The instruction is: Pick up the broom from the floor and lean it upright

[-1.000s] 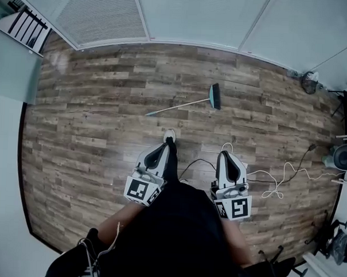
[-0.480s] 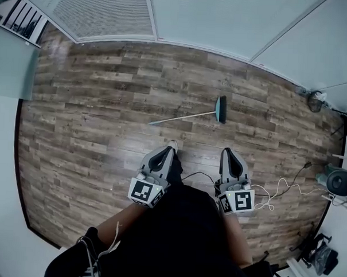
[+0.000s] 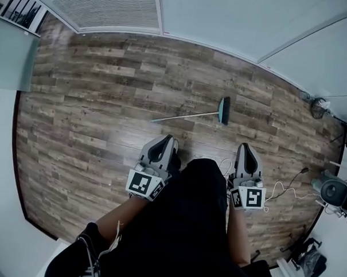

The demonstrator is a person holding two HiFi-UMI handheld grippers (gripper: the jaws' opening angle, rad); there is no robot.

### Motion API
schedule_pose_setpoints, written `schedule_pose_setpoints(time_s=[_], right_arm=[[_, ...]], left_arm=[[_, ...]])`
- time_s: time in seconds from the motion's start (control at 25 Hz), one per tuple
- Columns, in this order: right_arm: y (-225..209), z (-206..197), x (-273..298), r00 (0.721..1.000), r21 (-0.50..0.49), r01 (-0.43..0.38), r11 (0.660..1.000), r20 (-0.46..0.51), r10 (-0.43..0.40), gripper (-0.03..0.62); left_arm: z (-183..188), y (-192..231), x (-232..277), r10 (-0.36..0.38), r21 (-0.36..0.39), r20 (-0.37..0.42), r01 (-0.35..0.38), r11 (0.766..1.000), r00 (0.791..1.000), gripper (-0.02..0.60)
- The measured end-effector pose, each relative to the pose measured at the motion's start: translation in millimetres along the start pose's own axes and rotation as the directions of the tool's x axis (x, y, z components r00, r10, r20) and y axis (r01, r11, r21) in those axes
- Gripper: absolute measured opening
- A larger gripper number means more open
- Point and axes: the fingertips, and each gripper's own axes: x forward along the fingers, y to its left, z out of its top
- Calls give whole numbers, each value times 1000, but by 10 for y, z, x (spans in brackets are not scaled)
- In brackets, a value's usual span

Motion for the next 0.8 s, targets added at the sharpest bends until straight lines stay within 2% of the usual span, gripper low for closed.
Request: schedule_pose_setpoints(time_s=[0.08, 0.24, 0.32, 0.4, 0.48, 0.6, 0.64, 0.72, 0.8], right_arm=[[-85, -108, 197, 999, -2, -34, 999, -41, 34, 20], [-79, -348, 658, 981, 1, -153, 988, -124, 152, 20], [-14, -462, 885, 962, -25, -224, 974, -167, 217, 20], [51, -612, 1110, 931, -60, -309, 949, -225, 288, 20], [92, -796, 1333, 890, -86, -391, 916, -288, 353, 20], [103, -1015, 1588, 855, -192, -473, 860, -335, 396, 20], [130, -1097, 1671, 840, -247, -509, 825, -352, 412, 20], [224, -1328, 1842, 792, -318, -592, 741, -403, 460, 21], [307, -1664, 1963, 728, -307, -666, 680, -466, 503, 22]], left_arm=[[-9, 105, 43, 34, 3, 9, -34, 999, 999, 18], [-3, 311, -36, 177, -16, 17, -176, 984, 984, 18], [-4, 348, -68, 205, -1, 12, -205, 979, 979, 18], [0, 383, -79, 224, 18, 10, -225, 974, 974, 18], [22, 471, -111, 281, 14, 20, -281, 960, 960, 18], [-23, 575, -213, 381, -8, 30, -381, 925, 924, 18], [-71, 591, -229, 403, -6, 24, -403, 915, 915, 18], [-200, 632, -232, 429, -4, -1, -429, 903, 903, 18], [-361, 683, -244, 449, -18, -32, -449, 893, 893, 18]])
